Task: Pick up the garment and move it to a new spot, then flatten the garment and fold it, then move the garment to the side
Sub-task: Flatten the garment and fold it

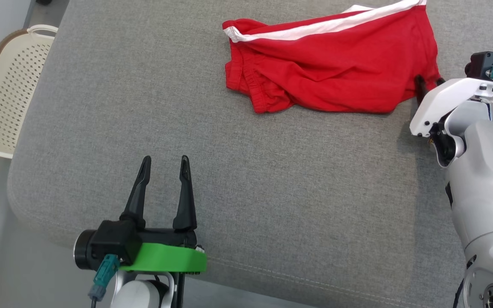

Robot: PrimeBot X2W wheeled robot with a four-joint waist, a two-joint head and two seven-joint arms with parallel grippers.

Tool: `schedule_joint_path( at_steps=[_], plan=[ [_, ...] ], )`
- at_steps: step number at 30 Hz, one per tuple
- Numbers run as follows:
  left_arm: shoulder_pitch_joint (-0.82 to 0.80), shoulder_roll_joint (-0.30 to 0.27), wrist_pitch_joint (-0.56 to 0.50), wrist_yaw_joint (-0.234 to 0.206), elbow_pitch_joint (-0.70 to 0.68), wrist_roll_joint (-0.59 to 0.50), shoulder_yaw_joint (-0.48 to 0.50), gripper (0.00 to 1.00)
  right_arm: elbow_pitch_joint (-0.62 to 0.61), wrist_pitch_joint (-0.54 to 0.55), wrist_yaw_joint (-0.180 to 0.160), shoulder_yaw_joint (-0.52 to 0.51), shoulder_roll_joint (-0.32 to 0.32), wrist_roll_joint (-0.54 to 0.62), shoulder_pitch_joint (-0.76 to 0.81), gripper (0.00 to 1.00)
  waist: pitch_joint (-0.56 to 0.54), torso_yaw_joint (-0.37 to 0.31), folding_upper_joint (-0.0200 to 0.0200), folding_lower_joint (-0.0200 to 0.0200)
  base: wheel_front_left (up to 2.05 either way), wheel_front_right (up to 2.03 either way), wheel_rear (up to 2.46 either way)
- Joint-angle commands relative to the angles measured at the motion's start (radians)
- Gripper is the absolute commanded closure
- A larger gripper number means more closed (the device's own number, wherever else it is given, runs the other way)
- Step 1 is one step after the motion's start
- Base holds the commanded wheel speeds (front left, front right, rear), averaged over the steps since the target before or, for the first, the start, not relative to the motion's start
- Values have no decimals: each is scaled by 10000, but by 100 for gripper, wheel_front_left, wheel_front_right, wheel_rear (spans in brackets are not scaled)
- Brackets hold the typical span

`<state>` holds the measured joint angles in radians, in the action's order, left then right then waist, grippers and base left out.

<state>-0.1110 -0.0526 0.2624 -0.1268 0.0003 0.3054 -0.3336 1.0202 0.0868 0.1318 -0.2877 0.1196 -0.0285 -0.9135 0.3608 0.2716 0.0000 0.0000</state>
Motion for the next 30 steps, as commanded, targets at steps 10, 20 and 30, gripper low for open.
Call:
schedule_joint_path(
  at_steps=[10, 20, 30],
  plan=[
    [138, 17, 25, -56, 204, 63, -3, 0, -32, -247, -19, -183, -457, 30, 572, 100, -419, -232, 0, 0, 0, 0, 0],
    [389, 16, 23, -35, 348, -25, 88, 0, -860, -652, -19, 351, -661, -937, 1731, 100, -1107, -631, 0, 0, 0, 0, 0],
    [634, 15, 24, 17, 509, -157, 174, 0, -2403, -470, -19, 1074, -666, -2066, 3654, 100, -1590, -1063, 0, 0, 0, 0, 0]
  ],
)
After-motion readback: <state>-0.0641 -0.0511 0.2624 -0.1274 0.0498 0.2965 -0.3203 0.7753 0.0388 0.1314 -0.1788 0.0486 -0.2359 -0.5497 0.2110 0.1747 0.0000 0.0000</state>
